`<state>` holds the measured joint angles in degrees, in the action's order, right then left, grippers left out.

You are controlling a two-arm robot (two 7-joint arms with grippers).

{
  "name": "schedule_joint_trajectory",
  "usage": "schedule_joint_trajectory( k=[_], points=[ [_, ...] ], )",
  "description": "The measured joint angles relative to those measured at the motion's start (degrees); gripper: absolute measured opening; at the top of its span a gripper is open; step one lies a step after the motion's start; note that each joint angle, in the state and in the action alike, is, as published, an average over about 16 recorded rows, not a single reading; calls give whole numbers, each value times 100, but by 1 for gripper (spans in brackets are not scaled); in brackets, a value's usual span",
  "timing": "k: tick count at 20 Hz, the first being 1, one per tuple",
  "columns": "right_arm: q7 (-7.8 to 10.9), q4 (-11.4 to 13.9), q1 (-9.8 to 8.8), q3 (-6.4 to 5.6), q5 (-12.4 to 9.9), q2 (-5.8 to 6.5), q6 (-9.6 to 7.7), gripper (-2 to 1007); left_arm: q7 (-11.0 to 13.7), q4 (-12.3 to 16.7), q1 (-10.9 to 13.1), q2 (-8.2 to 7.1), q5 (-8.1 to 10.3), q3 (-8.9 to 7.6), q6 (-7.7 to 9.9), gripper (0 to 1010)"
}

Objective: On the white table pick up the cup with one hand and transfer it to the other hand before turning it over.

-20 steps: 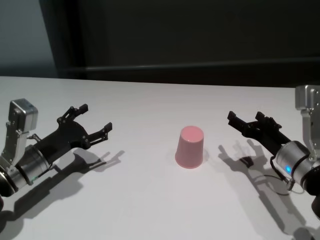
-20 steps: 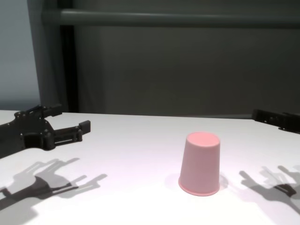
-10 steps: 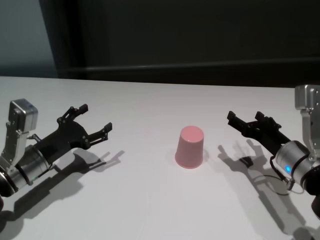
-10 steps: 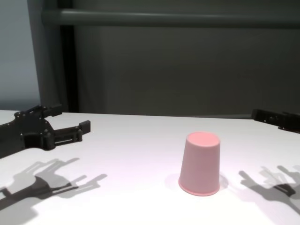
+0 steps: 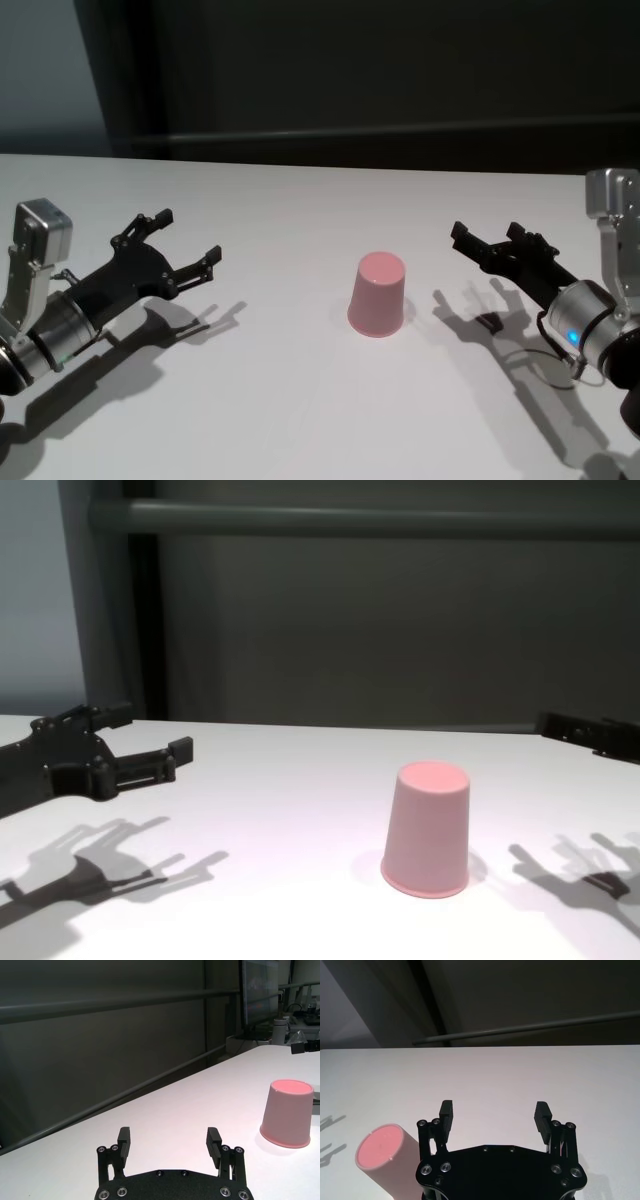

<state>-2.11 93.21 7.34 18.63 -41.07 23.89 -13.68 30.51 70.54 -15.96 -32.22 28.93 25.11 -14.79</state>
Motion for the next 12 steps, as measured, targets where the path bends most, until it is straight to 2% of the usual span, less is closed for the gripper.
schedule_joint_trajectory(
  k=[12],
  points=[
    [0,2,3,1,0,0,-4,1000,0,0,0,0,0,0,0,1003]
  ],
)
